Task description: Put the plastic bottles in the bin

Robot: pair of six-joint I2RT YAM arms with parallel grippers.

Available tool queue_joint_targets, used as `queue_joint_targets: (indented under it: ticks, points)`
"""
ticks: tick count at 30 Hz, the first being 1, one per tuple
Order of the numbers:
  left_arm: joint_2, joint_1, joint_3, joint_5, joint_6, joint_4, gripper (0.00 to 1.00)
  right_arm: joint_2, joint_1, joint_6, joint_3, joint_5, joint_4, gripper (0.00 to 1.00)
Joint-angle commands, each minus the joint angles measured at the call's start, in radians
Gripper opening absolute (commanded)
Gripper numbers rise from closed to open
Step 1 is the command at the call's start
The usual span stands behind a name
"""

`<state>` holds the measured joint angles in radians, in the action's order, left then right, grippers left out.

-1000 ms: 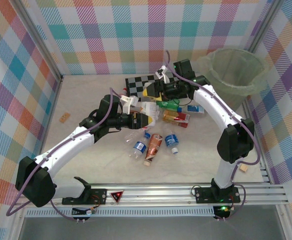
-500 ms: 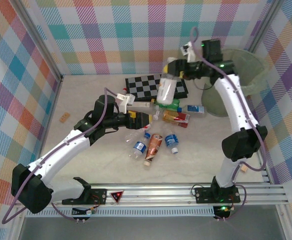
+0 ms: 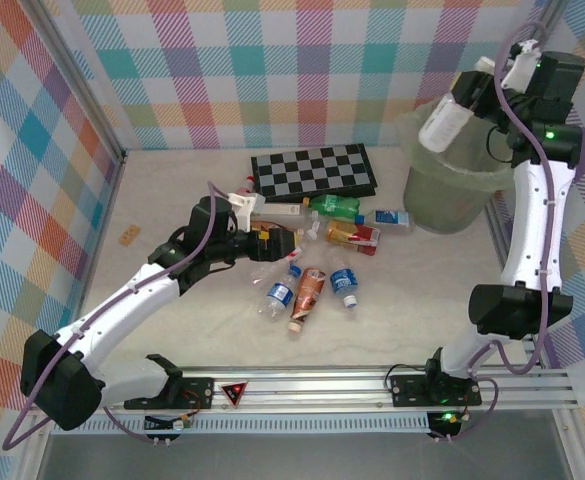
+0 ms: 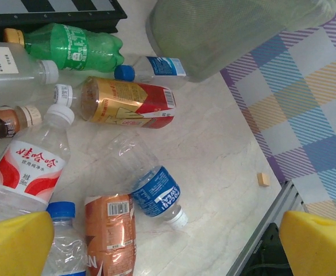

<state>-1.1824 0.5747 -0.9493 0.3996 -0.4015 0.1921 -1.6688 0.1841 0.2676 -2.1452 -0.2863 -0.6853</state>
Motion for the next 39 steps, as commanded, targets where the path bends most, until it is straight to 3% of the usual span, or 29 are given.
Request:
queue_joint_targets:
  ticks: [1,8,14,29,39]
  points:
    - [0.028,0.003,0.019,-0.009,-0.013,-0.001,1.00,0.067,0.001,-0.068,0.083,0.198,0.184,0.38]
    - [0.013,0.004,0.014,-0.005,-0.029,-0.011,1.00,0.142,-0.001,-0.205,0.395,0.330,0.532,0.35]
    - [0.007,0.004,0.013,-0.006,-0.037,-0.014,1.00,0.132,-0.002,-0.250,0.497,0.359,0.620,0.35]
    - [-0.030,0.005,-0.001,-0.080,-0.015,0.077,0.99,-0.142,-0.001,-0.193,0.268,0.406,0.313,0.36]
    - [-0.097,0.008,-0.022,-0.200,0.014,0.197,0.99,-0.389,-0.002,-0.164,-0.059,0.383,-0.010,0.39]
